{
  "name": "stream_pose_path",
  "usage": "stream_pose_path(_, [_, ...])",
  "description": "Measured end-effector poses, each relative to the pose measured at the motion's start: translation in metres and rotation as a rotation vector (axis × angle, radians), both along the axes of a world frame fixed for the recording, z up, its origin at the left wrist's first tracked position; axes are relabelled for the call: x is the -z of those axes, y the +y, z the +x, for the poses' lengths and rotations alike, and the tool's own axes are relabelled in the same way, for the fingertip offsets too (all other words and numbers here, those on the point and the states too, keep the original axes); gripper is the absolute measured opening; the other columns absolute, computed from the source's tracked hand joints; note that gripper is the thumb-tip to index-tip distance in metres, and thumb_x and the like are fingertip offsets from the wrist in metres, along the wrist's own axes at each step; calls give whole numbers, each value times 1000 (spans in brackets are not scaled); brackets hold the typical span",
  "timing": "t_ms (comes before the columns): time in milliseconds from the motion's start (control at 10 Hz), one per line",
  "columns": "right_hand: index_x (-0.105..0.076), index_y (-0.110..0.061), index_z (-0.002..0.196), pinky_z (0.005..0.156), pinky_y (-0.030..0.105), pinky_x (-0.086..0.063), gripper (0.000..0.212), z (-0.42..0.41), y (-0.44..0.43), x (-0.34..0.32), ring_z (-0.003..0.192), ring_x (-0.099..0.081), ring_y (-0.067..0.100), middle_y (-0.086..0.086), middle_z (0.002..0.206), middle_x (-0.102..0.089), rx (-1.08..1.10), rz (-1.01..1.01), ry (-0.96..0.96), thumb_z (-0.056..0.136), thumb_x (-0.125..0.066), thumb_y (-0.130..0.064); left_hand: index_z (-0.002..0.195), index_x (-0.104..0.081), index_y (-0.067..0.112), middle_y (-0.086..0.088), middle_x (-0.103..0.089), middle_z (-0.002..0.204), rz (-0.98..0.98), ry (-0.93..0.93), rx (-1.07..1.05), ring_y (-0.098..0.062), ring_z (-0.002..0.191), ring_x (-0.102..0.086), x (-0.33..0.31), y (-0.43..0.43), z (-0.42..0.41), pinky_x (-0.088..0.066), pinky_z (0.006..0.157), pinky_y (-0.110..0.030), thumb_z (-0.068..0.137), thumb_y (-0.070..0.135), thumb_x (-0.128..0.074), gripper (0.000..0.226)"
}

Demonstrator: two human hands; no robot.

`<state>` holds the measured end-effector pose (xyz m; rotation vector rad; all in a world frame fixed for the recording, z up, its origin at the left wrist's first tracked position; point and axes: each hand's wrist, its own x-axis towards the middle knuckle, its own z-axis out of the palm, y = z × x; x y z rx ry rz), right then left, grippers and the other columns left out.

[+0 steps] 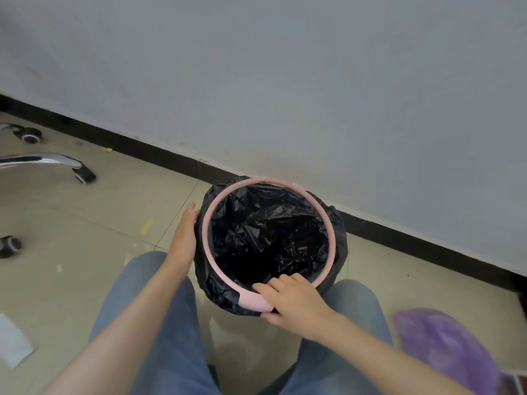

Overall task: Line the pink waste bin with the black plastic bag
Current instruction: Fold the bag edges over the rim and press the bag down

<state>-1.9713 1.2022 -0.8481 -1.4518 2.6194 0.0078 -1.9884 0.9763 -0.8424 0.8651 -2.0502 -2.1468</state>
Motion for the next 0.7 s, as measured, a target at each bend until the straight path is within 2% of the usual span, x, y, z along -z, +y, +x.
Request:
stream_pose_path(100, [-65,-30,76,44,15,-39,38,-15,-1,7,48,-55,7,-12,55,-60,-15,28,51,46,-74,-52,146,-22,18,-1,-24,155,-158,10,19,-17,142,-22,3,2,-3,-15,120,-37,98,40,-23,53])
stream_pose_path(200, [-60,-25,64,44,16,-36,34,-35,-5,4,45,-52,12,-9,50,-55,8,5,140,41,-75,-44,141,-31,10,-10,-31,150,-597,95,78,-25,139,-25,0,9,4,-19,113,-35,91,43,-29,60])
stream_pose_path(300, [-61,-22,69,50,21,-42,35,-59,-10,4,51,-55,17,-6,54,-58,42,58,208,43,-75,-42,134,-42,10,-18,-41,144,-1056,214,293,-30,134,-28,13,9,9,-27,109,-43,82,46,-31,64])
stream_pose_path(400, [-66,-20,76,56,25,-47,42,-74,-17,-1,58,-59,19,-3,60,-63,162,168,205,43,-78,-44,127,-45,15,-16,-55,134,-1329,291,534,-25,128,-30,29,16,9,-25,102,-38,83,39,-39,51])
stream_pose_path(500, [-54,-12,118,90,42,-43,56,-73,-26,-17,108,-53,31,14,112,-62,303,193,50,72,-69,-41,126,-43,19,-11,-60,130,-1495,261,623,-23,127,-31,39,29,9,-22,101,-38,80,41,-39,51])
stream_pose_path(600, [-31,-19,140,115,35,-16,64,-59,-27,-66,141,-17,25,9,149,-29,412,-242,-392,85,-58,-37,126,-41,20,-12,-59,130,-1502,219,591,-24,127,-30,45,33,9,-21,101,-39,79,42,-39,52])
stream_pose_path(700, [-56,-36,115,105,14,-30,39,-44,5,-161,125,-44,10,-11,126,-54,455,-960,-475,76,-57,-37,125,-42,21,-11,-60,130,-1512,207,559,-24,127,-30,45,36,8,-21,102,-40,80,42,-38,50])
